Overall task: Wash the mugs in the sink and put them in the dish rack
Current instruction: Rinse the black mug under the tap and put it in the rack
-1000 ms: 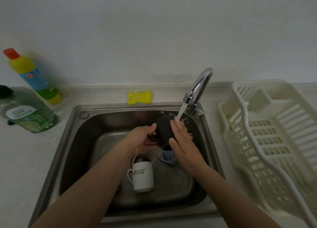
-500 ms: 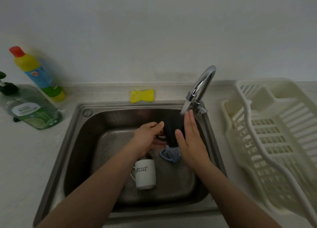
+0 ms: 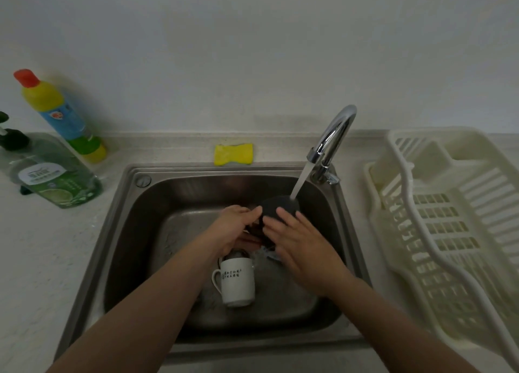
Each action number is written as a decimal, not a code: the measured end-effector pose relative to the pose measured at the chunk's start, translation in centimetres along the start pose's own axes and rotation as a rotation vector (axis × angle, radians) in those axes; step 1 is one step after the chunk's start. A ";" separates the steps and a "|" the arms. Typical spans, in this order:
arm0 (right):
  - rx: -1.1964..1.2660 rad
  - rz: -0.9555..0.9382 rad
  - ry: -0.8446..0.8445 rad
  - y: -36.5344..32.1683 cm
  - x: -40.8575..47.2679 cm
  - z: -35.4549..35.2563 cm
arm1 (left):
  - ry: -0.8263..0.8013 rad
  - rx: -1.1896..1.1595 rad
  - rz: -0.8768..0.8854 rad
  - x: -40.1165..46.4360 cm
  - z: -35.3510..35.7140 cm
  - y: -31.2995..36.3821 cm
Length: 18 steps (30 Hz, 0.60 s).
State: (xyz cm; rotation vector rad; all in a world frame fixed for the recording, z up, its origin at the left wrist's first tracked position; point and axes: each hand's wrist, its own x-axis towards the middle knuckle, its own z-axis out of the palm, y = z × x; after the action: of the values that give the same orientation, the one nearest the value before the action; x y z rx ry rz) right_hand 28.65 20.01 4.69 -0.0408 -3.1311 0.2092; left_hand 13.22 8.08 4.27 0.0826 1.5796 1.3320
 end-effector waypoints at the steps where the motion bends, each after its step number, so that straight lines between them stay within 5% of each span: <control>1: 0.106 0.044 0.019 0.5 0.9 -0.5 | 0.007 0.003 0.002 -0.1 0.1 0.0; 8: 0.340 0.136 0.046 -0.6 -0.8 0.2 | -0.017 -0.073 -0.013 0.4 -0.3 -0.3; 12: 0.662 0.443 0.149 0.2 1.3 -0.3 | 0.053 -0.164 0.007 0.7 1.0 -0.3; 16: 0.608 0.351 0.102 -1.9 -1.3 0.1 | 0.027 -0.178 0.017 0.9 0.3 -0.1; 18: 0.774 0.478 0.142 -0.9 0.2 -0.1 | 0.003 -0.123 0.006 0.6 0.1 -0.2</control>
State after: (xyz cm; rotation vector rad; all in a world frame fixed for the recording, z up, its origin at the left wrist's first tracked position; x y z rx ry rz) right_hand 28.44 19.13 4.89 -0.7440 -2.6216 1.3078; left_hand 13.11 8.48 3.72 0.0098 1.4974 1.4313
